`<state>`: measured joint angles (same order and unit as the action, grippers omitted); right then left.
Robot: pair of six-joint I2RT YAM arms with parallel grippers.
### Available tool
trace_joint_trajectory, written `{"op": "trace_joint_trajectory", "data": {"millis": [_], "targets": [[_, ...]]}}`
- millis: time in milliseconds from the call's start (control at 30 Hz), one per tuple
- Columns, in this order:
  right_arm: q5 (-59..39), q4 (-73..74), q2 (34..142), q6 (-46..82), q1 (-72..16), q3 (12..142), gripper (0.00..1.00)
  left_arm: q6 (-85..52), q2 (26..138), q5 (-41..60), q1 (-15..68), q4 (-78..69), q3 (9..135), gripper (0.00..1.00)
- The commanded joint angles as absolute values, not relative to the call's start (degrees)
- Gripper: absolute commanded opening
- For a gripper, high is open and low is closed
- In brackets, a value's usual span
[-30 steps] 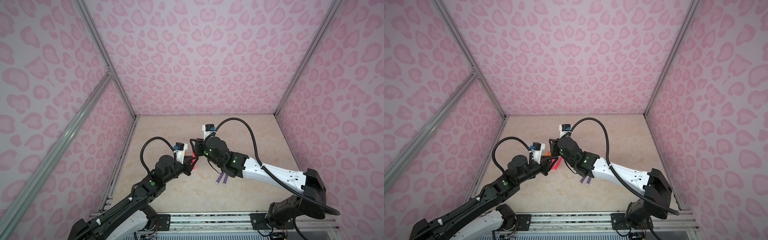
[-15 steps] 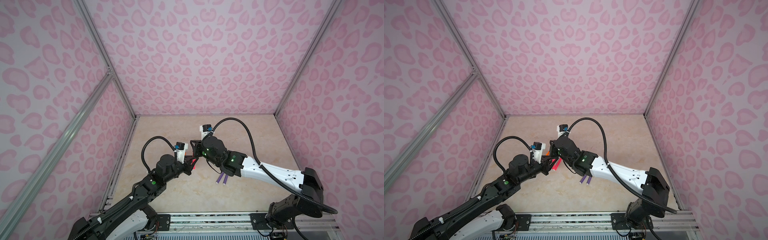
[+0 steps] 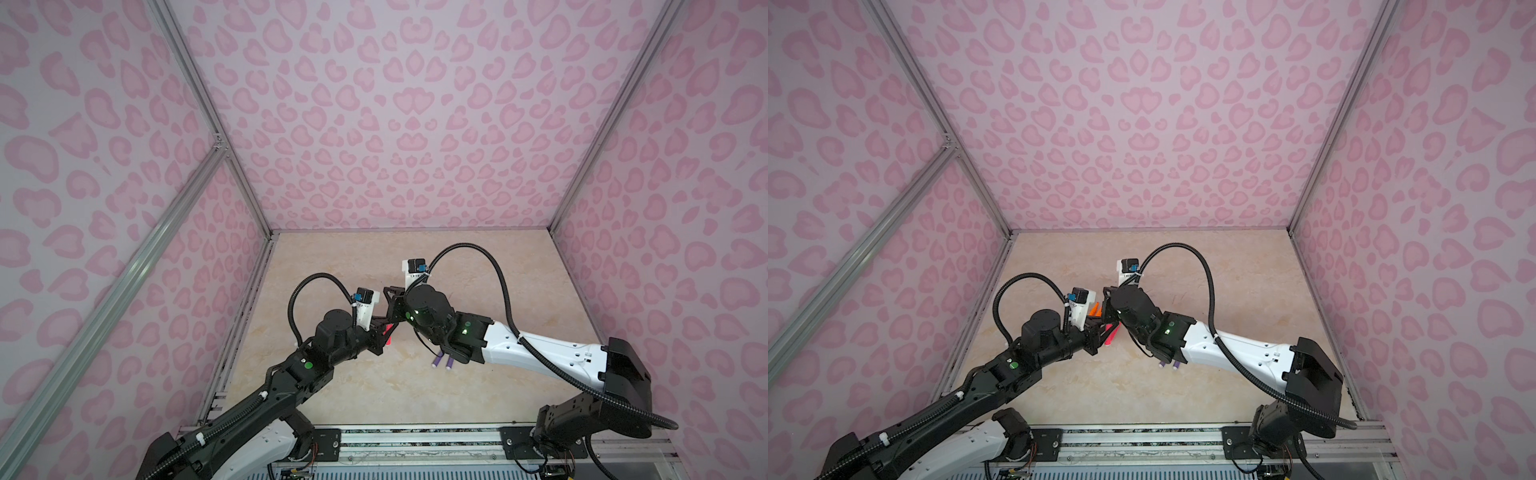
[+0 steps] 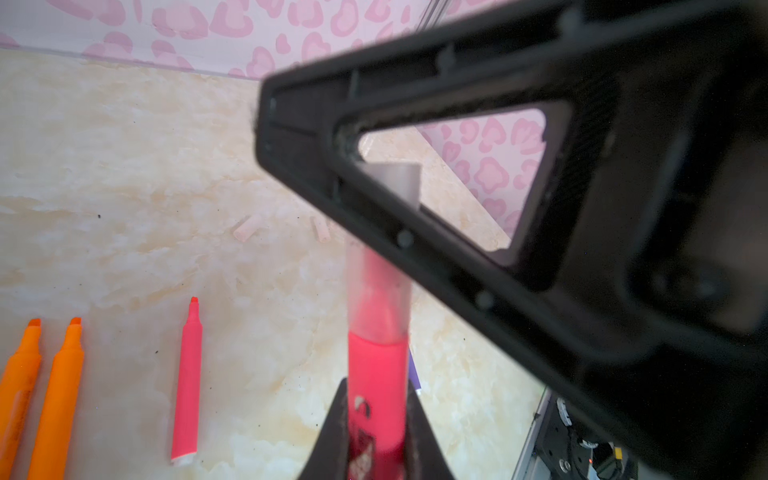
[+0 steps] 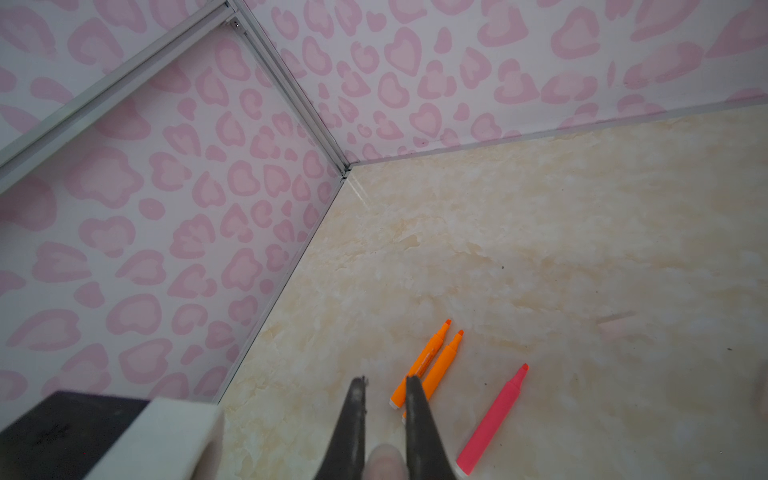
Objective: Insert the pens into the pen caps
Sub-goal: 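Press the cap down onto the highlighter with the right gripper, then open the right gripper and withdraw it while the left gripper lowers the capped highlighter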
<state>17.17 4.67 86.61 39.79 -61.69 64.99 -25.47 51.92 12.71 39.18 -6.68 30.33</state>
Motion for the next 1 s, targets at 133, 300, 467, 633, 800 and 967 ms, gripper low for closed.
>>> {"op": "trace_joint_trajectory", "data": {"millis": [133,300,467,633,800,967], "targets": [[13.4,10.09,84.29,42.23,-63.34,56.31,0.0,-28.11,52.29,12.17,37.46,-13.52,29.9,0.04],[13.85,12.05,82.98,44.6,-64.59,52.4,0.0,-28.64,52.12,12.41,36.57,-13.49,29.76,0.04],[16.46,12.26,82.61,46.18,-66.78,50.77,0.0,-28.74,52.72,12.22,36.39,-13.44,29.72,0.04],[18.03,10.95,83.25,47.68,-68.16,50.63,0.0,-28.75,52.42,11.72,36.3,-13.32,29.58,0.04],[19.6,8.72,83.64,49.51,-69.2,51.11,0.0,-28.3,51.51,9.14,36.28,-12.14,29.5,0.04],[20.52,5.99,84.33,50.14,-69.8,52.22,0.0,-27.7,50.99,6.92,36.29,-11.25,29.66,0.04]]}}
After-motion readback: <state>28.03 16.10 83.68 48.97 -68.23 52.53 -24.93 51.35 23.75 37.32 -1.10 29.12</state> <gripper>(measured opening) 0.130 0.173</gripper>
